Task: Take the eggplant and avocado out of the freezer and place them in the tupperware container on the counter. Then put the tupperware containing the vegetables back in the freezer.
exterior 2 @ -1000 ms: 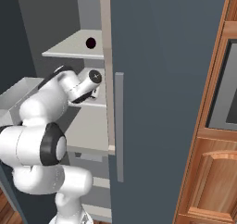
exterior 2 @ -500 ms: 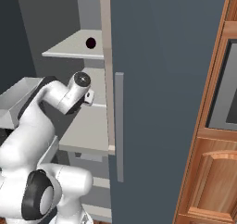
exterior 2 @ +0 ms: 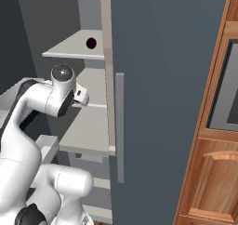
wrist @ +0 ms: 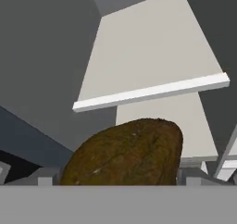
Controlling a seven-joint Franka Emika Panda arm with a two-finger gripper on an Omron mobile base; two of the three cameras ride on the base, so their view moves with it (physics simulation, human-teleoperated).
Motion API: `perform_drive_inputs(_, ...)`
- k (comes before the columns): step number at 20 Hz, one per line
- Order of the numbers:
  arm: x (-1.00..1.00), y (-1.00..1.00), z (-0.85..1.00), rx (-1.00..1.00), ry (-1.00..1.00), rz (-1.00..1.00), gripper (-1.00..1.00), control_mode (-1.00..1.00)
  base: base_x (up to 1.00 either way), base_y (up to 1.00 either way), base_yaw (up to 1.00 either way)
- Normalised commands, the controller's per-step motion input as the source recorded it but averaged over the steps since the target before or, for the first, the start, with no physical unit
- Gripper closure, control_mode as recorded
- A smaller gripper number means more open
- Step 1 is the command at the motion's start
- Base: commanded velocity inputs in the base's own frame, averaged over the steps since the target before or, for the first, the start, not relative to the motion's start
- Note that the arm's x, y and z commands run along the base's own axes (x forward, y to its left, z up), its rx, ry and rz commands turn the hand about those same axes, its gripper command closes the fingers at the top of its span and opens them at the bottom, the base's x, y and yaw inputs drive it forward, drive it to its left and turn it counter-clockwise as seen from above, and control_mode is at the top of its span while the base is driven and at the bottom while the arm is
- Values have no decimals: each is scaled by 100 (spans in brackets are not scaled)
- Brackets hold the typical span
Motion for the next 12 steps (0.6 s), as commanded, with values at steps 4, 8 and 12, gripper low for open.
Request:
perform_drive_inputs(4, -39, -30, 45, -21, 15, -8, 100, -100, 0, 0, 0)
perform_drive_inputs(8, -48, -31, 12, -33, 9, -8, 100, -100, 0, 0, 0)
perform_drive_inputs(12, -40, -22, 31, -22, 10, -2, 100, -100, 0, 0, 0)
